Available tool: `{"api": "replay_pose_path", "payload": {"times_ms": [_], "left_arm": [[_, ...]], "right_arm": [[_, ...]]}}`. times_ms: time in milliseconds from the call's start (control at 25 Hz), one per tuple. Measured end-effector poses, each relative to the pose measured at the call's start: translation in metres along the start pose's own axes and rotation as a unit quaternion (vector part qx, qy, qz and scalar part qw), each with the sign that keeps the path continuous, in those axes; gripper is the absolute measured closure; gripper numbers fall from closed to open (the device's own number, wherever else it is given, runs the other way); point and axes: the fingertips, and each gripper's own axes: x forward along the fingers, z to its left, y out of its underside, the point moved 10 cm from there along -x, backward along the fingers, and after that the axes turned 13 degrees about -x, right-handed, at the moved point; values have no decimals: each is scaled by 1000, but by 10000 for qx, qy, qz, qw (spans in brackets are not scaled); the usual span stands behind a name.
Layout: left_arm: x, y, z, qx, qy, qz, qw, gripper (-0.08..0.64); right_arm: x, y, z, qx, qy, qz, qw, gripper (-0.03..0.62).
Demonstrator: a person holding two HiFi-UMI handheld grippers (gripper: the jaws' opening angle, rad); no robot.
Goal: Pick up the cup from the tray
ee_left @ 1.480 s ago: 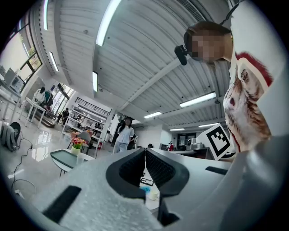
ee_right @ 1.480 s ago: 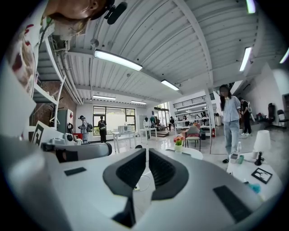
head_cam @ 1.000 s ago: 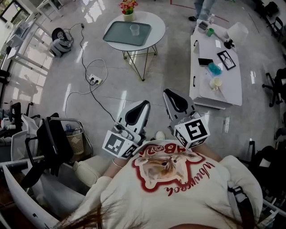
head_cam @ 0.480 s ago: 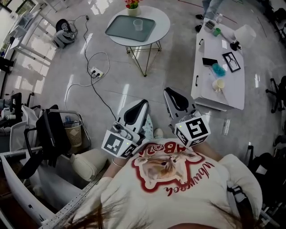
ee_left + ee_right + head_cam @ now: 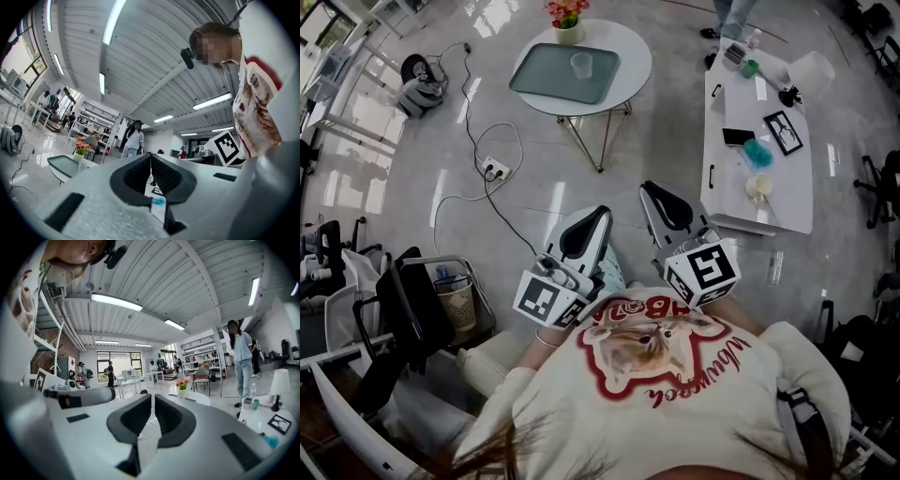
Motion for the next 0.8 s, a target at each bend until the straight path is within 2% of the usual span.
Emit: {"api": "replay_pose_path", "payload": {"times_ms": [360, 600, 800], "left_arm": [[56, -51, 89, 86, 276, 43, 9996, 545], [75, -69, 131, 119, 358, 138, 9992, 545], [85, -88, 163, 161, 387, 106, 9991, 545]], "right_arm": [[96, -22, -33, -57, 215, -19, 9998, 549], [142, -31, -44, -422, 345, -38, 9985, 549], [178, -38, -48, -380, 372, -42, 9986, 549]]}}
